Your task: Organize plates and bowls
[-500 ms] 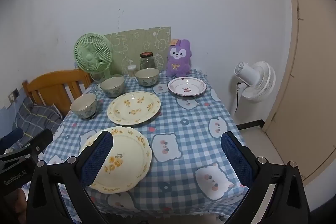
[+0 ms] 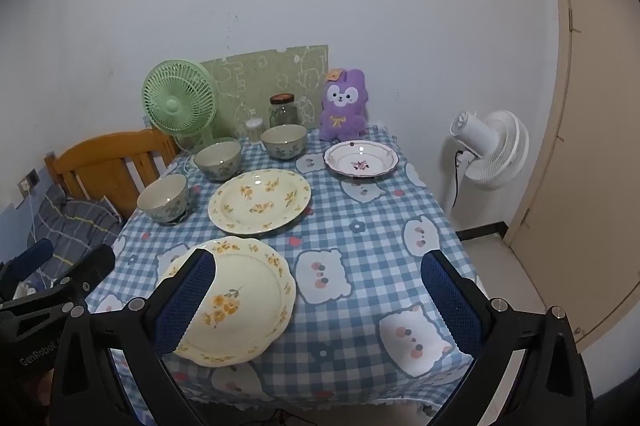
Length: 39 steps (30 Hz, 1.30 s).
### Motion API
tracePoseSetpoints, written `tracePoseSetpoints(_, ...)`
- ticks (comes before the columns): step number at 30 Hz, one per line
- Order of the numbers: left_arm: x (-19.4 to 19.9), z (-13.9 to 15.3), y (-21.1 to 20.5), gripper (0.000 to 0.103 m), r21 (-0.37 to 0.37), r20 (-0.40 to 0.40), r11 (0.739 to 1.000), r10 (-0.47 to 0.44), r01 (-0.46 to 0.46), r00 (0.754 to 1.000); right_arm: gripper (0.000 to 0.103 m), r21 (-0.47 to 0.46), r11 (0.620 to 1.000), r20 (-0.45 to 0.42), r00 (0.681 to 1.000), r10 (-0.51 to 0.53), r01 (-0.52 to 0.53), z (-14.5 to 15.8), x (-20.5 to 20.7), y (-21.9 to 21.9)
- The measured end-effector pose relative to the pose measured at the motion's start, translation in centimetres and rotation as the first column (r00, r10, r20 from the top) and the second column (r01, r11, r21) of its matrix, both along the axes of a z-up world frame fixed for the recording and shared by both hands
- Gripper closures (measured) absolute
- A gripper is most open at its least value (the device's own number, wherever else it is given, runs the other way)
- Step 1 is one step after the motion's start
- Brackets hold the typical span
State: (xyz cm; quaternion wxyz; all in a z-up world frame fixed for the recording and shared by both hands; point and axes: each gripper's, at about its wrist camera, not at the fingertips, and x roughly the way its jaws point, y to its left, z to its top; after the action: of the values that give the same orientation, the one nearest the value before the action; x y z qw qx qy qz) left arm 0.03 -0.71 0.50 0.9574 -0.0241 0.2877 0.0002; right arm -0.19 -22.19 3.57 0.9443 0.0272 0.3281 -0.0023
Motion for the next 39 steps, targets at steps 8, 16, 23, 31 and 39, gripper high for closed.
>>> tracePoseSetpoints(8, 0.2, -0.3, -0.3, 0.001, 0.004, -0.007, 1.000, -0.007, 0.007, 1.000, 0.000, -0.010, 1.000, -0.004, 1.000, -0.009, 0.009, 0.1, 0.3, 0.0)
tracePoseSetpoints(16, 0.3, -0.6, -0.4, 0.001, 0.004, -0.004, 1.000, -0.006, 0.006, 1.000, 0.000, -0.002, 1.000, -0.014, 1.000, -0.001, 0.001, -0.2, 0.8, 0.2)
tracePoseSetpoints(23, 0.3, -0.6, -0.2, 0.002, 0.003, -0.006, 1.000, -0.009, 0.009, 1.000, 0.000, -0.014, 1.000, -0.010, 1.000, 0.018, -0.018, -0.3, 0.7, 0.7)
tracePoseSetpoints(31, 0.6, -1.0, -0.3, 0.003, 0.002, -0.004, 1.000, -0.006, 0.006, 1.000, 0.000, -0.013, 1.000, -0.011, 1.000, 0.019, -0.019, -0.3, 0.7, 0.7)
tracePoseSetpoints(39, 0.4, -1.1, -0.4, 0.003, 0.008, -0.003, 1.000, 0.009, -0.008, 1.000, 0.000, -0.013, 0.999, -0.006, 0.999, 0.036, -0.036, -0.3, 0.4, 0.9)
